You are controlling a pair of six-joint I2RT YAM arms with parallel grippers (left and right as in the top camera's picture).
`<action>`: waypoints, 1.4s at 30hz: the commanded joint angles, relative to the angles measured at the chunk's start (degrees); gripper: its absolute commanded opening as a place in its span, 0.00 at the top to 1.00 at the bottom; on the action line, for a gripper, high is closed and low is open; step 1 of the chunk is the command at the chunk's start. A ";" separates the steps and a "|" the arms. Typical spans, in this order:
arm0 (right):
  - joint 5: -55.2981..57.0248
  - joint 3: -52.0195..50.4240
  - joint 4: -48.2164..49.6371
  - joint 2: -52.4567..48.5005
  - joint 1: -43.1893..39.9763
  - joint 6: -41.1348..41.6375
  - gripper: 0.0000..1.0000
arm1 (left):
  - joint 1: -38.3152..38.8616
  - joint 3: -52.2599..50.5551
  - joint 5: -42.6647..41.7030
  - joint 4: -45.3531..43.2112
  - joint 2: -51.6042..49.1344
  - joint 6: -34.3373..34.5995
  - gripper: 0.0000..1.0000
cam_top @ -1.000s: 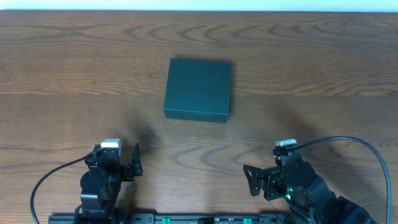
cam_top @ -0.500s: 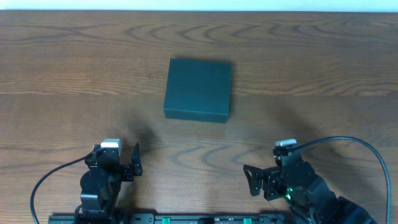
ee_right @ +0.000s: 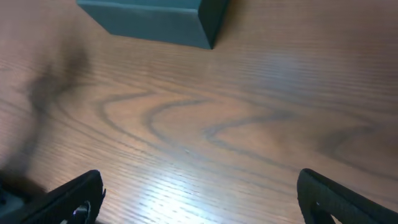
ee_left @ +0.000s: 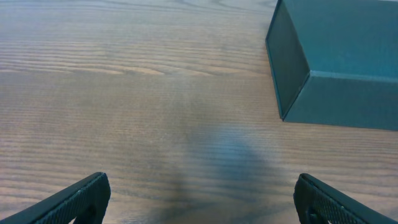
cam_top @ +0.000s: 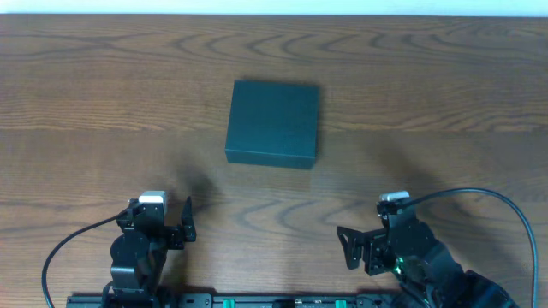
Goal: Pack container
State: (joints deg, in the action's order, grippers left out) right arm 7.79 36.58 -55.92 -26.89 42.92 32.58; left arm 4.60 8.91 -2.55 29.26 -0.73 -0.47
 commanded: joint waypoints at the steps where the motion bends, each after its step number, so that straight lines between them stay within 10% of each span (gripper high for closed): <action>1: 4.52 -0.02 0.04 0.42 -2.82 -5.66 0.01 | -0.09 -0.92 1.07 -0.35 0.52 -0.83 0.05; 9: 4.85 -6.91 8.50 8.90 -9.33 -21.18 0.01 | -0.09 -0.92 1.05 -0.35 0.52 -0.83 0.05; 19: 2.47 -19.96 8.92 26.43 -15.43 -21.49 0.01 | -0.09 -0.92 1.07 -0.35 0.52 -0.83 0.05; 42: -2.25 -26.14 9.01 26.58 -15.52 -21.51 0.01 | -0.09 -0.92 1.07 -0.35 0.52 -0.83 0.05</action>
State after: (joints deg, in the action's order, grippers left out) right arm 5.96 10.74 -46.89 -0.93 27.86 11.86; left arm 4.60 8.91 -2.55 29.08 -0.69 -0.47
